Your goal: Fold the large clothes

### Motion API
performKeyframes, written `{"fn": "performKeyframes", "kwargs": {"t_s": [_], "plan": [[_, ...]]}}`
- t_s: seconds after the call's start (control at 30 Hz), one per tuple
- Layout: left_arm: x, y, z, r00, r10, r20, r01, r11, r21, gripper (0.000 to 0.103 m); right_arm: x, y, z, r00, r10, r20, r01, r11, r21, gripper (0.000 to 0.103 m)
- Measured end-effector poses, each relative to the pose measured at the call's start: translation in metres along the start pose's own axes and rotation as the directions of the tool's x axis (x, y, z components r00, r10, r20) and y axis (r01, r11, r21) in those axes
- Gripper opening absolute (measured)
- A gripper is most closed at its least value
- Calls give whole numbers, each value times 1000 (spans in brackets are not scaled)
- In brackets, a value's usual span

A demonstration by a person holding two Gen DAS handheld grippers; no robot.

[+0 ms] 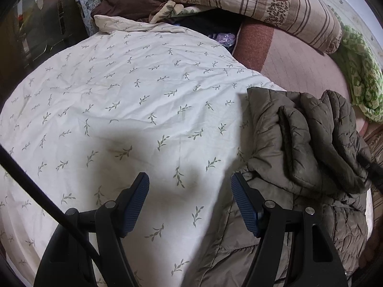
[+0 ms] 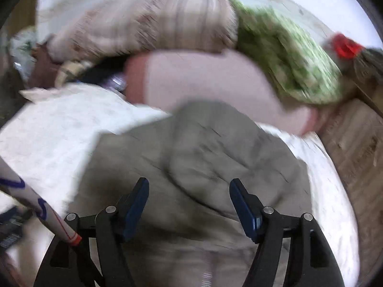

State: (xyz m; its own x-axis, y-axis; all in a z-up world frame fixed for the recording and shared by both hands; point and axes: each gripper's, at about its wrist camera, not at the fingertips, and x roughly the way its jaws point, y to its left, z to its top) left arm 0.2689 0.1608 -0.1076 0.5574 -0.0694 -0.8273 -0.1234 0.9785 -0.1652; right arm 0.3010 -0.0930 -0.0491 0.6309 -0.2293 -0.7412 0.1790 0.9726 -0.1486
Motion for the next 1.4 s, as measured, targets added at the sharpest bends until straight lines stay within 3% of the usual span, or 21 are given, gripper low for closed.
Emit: {"fn": "performKeyframes", "kwargs": {"t_s": [0.07, 0.17, 0.37, 0.43, 0.47, 0.6, 0.7, 0.83, 0.97, 1.07, 1.27, 1.4], "plan": [[0, -3, -1, 1000, 6, 4, -6, 1000, 14, 70, 27, -13, -12, 996, -49, -74, 50, 999, 8, 74], [1, -6, -2, 1000, 14, 8, -14, 999, 29, 70, 68, -21, -33, 978, -37, -203, 38, 999, -3, 75], [1, -8, -3, 1000, 18, 9, -18, 999, 37, 70, 7, -26, -30, 998, -27, -63, 26, 999, -19, 76], [-2, -11, -4, 1000, 22, 19, -23, 999, 46, 70, -18, -36, -37, 999, -40, -28, 39, 999, -26, 83], [-4, -13, -6, 999, 23, 25, -24, 998, 55, 70, -27, -43, -45, 999, -41, -36, 40, 999, -26, 88], [-15, -24, -17, 998, 33, 59, -38, 995, 87, 70, -41, -72, -87, 982, 41, -184, -35, 999, 36, 88], [-32, -35, -31, 994, 34, 100, -46, 992, 119, 70, -66, -95, -122, 977, 59, -207, -37, 993, 108, 88], [-58, -52, -58, 989, 46, 143, -74, 977, 198, 70, -97, -128, -156, 981, 42, -188, -12, 987, 161, 88], [-83, -62, -89, 992, 35, 119, -62, 970, 233, 70, -117, -164, -182, 985, 32, -168, 7, 973, 229, 88], [-102, -70, -112, 993, 33, 114, -61, 965, 254, 70, -122, -179, -196, 984, 70, -163, -20, 956, 294, 88], [-128, -88, -148, 999, 3, 37, -13, 962, 273, 70, -118, -186, -215, 978, 136, -161, -70, 931, 359, 88], [-146, -100, -163, 999, -5, 33, -5, 959, 285, 70, -123, -186, -224, 977, 157, -143, -97, 928, 359, 88]]}}
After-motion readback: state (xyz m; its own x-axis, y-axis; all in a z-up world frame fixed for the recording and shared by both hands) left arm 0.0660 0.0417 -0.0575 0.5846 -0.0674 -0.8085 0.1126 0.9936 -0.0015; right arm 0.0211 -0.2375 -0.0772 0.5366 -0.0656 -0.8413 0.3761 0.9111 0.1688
